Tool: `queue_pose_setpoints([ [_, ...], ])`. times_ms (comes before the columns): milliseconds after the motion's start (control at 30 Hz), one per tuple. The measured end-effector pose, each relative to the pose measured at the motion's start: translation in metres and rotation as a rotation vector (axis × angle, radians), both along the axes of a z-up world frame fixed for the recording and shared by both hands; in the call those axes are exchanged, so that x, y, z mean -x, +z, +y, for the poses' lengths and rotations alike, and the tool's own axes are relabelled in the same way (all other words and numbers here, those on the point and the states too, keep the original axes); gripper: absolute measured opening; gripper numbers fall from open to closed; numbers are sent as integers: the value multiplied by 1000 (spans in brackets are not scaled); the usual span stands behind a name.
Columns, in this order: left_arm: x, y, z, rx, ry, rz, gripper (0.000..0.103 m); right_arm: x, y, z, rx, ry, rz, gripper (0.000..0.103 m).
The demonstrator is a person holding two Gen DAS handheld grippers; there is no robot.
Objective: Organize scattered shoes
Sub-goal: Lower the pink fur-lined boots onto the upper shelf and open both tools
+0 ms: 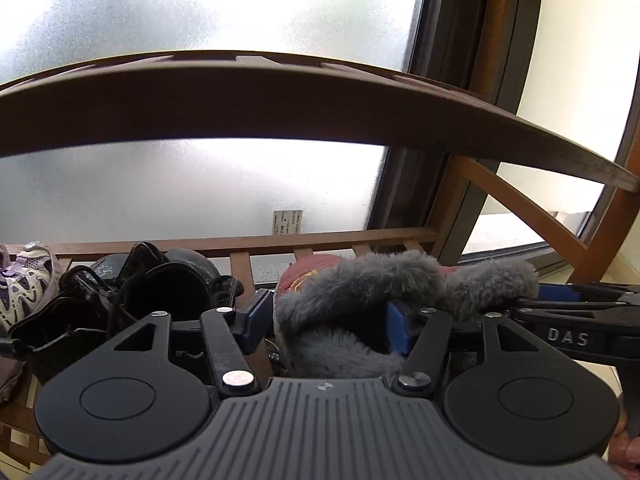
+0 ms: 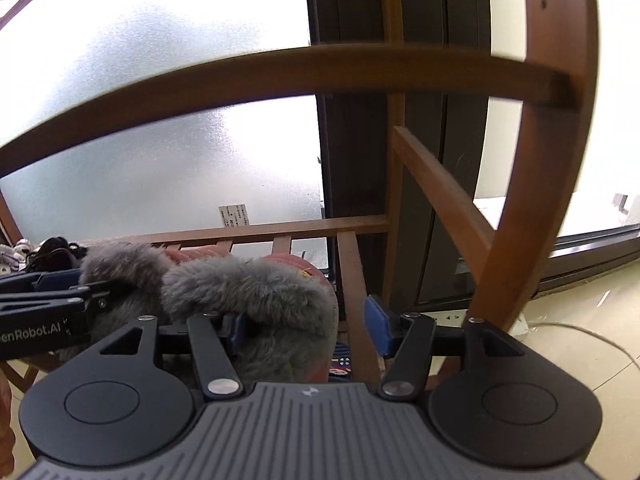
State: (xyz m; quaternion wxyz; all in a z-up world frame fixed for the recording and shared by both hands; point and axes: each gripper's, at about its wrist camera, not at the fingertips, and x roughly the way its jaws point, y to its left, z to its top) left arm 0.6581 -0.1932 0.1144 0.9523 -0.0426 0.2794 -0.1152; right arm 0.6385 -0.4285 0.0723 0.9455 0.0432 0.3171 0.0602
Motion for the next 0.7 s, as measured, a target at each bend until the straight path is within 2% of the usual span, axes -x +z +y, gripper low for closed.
queue_pose_setpoints([
  [67, 8, 2, 4, 8, -6, 1, 61, 12, 7, -2, 5, -1, -6, 74],
  [333, 43, 15, 11, 17, -25, -28, 62, 66, 32, -8, -35, 31, -31, 74],
  [567, 60, -3, 1, -9, -66, 3, 62, 86, 22, 4, -12, 73, -24, 73],
  [667, 62, -14, -1, -13, -76, 16, 57, 82, 11, 12, 6, 88, -18, 66],
  [700, 61, -17, -1, -8, -80, 24, 45, 80, 7, 15, 17, 96, -14, 63],
])
